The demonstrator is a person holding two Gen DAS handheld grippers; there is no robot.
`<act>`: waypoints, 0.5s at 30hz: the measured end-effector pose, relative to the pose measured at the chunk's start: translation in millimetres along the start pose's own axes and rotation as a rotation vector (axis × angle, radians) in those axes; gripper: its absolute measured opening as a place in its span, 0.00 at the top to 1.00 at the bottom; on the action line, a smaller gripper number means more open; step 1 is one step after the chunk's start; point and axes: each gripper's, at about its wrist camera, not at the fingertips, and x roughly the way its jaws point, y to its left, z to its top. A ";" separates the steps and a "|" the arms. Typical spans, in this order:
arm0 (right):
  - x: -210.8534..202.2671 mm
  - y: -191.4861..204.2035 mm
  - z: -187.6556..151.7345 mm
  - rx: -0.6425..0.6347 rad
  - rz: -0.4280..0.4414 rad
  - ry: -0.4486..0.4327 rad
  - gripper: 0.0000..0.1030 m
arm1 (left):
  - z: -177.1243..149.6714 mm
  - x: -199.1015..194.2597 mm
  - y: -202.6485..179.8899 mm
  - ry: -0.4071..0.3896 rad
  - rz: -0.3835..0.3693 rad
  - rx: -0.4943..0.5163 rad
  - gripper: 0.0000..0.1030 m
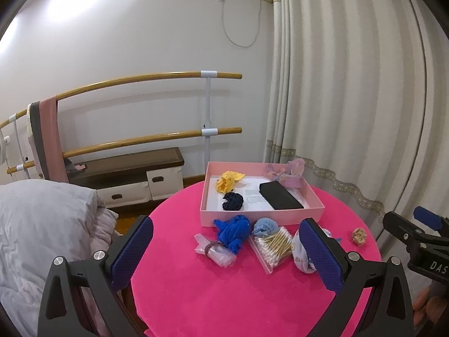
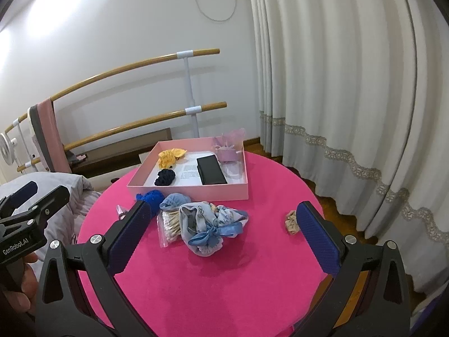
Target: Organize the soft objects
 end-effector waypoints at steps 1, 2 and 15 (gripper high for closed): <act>1.2 -0.1 0.1 0.000 0.001 0.002 0.00 | -0.8 1.5 0.8 0.003 -0.001 0.000 0.00; 1.8 0.2 0.1 0.000 0.001 0.003 0.00 | -1.2 3.1 1.0 0.007 -0.001 0.000 0.00; 17.9 4.2 -4.5 -0.006 0.001 0.041 0.00 | -9.9 26.7 7.4 0.055 0.005 -0.001 0.00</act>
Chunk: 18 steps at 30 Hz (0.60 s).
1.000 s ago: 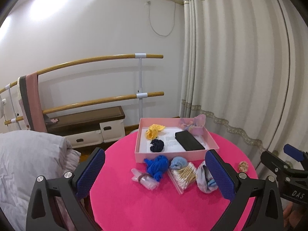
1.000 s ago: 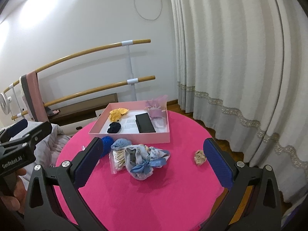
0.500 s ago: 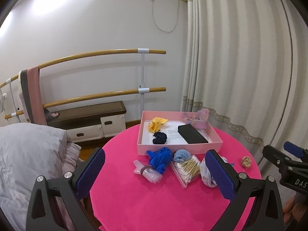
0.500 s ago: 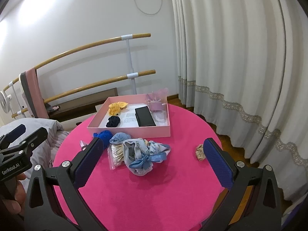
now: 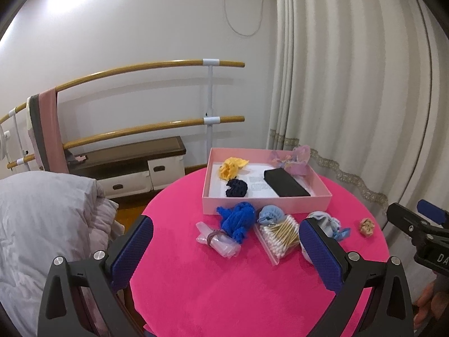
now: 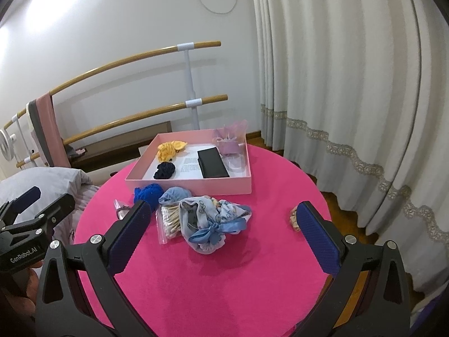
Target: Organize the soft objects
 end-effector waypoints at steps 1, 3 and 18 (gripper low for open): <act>2.0 0.0 -0.4 0.000 0.001 0.004 0.00 | -1.2 3.7 0.3 0.009 0.000 0.000 0.00; 7.9 0.9 -1.8 -0.002 -0.002 0.018 0.00 | -2.7 11.8 1.8 0.026 0.004 0.000 0.00; 78.3 2.2 -23.9 0.001 0.013 0.170 0.00 | -21.8 107.3 7.9 0.193 0.027 -0.009 0.00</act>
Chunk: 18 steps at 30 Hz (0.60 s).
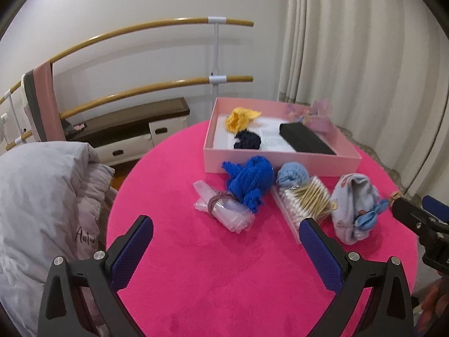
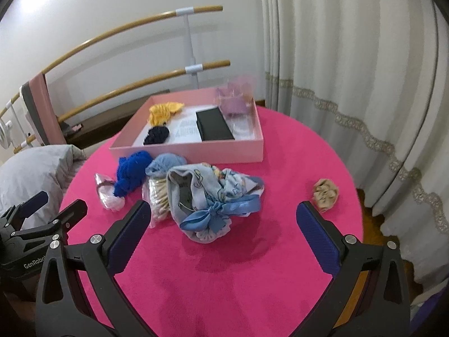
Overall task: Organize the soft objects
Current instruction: 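Grasp the clear plastic bag bundle with the left tool while the right tool grasps the patterned cloth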
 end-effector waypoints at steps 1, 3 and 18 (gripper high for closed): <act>6.6 -0.1 -0.6 0.002 0.003 0.011 0.00 | 0.6 9.2 -0.8 0.015 0.003 0.000 0.00; 17.8 -0.4 -0.8 0.004 0.009 0.030 0.00 | 0.3 23.0 -1.1 0.037 0.008 0.002 0.00; 74.6 3.7 0.0 0.029 0.059 0.120 0.00 | 9.1 125.8 0.9 0.146 0.057 0.010 0.00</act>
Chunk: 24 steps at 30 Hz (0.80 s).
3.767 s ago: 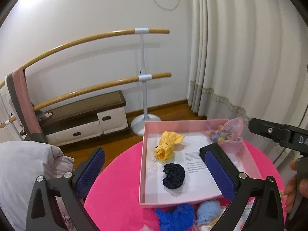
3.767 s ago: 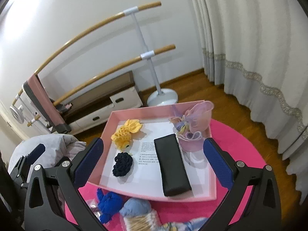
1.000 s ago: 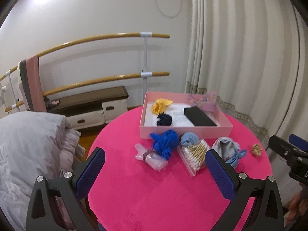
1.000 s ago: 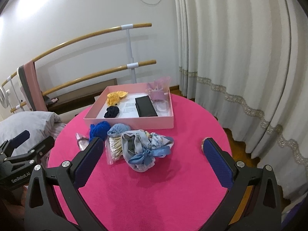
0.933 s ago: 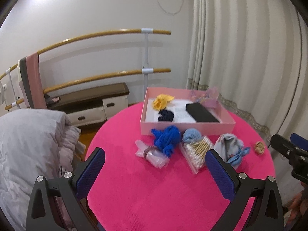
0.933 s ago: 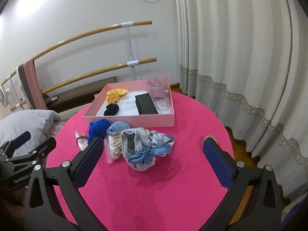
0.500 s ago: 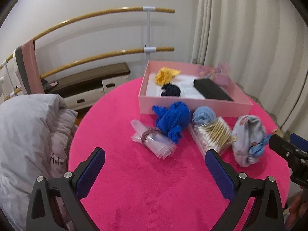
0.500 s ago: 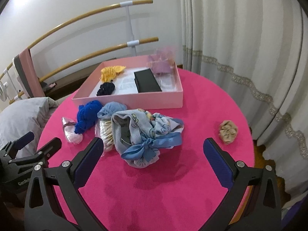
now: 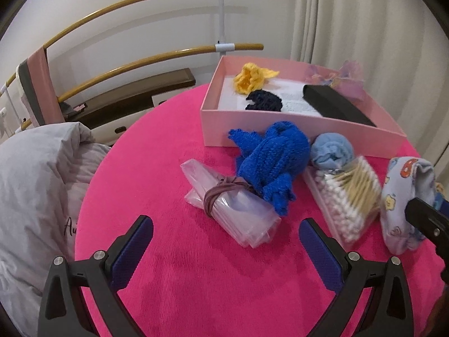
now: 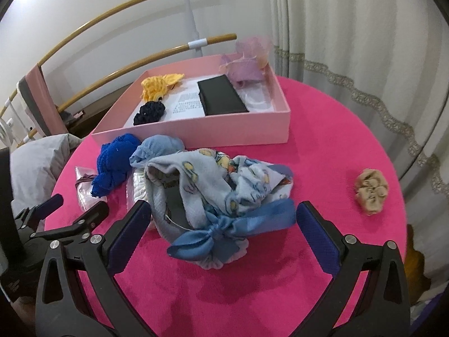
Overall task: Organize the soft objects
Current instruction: 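Grasp the clear plastic bag bundle with the left tool while the right tool grasps the patterned cloth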
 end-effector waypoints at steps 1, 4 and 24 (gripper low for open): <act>2.1 0.4 0.1 0.001 0.004 0.003 0.00 | 1.8 5.6 1.0 0.005 0.000 -0.006 0.00; 5.0 2.3 0.3 -0.004 0.005 0.006 0.00 | 9.0 20.3 5.2 0.009 0.012 -0.024 0.00; 22.7 -12.2 -7.6 0.020 0.045 0.041 0.22 | 15.8 31.1 32.1 0.033 -0.062 -0.009 0.58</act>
